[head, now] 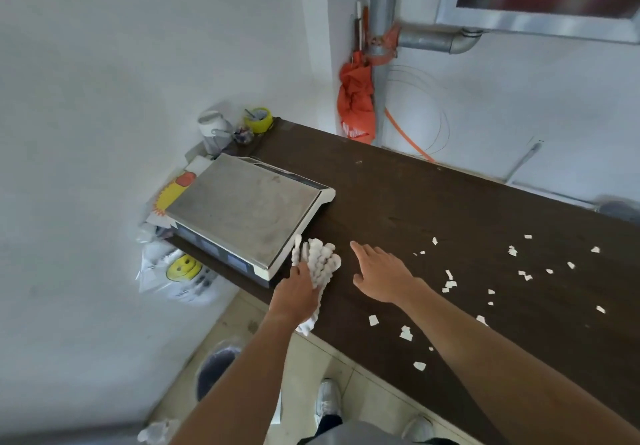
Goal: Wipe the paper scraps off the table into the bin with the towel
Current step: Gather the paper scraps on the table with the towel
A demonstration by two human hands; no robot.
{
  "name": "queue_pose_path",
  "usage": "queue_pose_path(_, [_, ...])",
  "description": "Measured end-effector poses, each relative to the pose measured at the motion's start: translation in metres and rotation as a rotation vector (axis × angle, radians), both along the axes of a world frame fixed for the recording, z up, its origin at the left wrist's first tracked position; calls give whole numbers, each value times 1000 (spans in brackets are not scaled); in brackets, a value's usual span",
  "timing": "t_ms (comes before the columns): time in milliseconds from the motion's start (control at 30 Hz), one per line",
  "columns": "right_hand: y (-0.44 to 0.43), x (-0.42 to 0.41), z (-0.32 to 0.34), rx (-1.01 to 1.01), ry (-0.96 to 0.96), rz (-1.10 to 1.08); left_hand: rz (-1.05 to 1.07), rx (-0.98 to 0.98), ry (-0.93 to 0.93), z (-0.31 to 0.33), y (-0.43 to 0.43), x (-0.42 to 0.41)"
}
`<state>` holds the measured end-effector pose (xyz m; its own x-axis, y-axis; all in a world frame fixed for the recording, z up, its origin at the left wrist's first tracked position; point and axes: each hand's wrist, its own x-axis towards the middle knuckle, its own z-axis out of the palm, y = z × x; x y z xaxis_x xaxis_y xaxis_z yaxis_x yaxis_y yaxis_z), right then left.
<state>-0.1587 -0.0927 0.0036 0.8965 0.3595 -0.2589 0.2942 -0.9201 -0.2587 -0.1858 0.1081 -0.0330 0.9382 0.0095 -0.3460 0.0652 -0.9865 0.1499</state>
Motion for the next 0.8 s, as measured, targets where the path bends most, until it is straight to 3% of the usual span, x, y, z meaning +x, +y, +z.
queue_pose_path(400, [-85, -11, 13, 13, 64, -329, -205, -170, 19, -8, -95, -22])
queue_pose_path(567, [-125, -31, 10, 16, 67, -435, -359, -70, -5, -12, -146, -41])
queue_pose_path(800, [-174, -52, 6, 23, 121, -583, -334, -47, -20, -12, -196, -69])
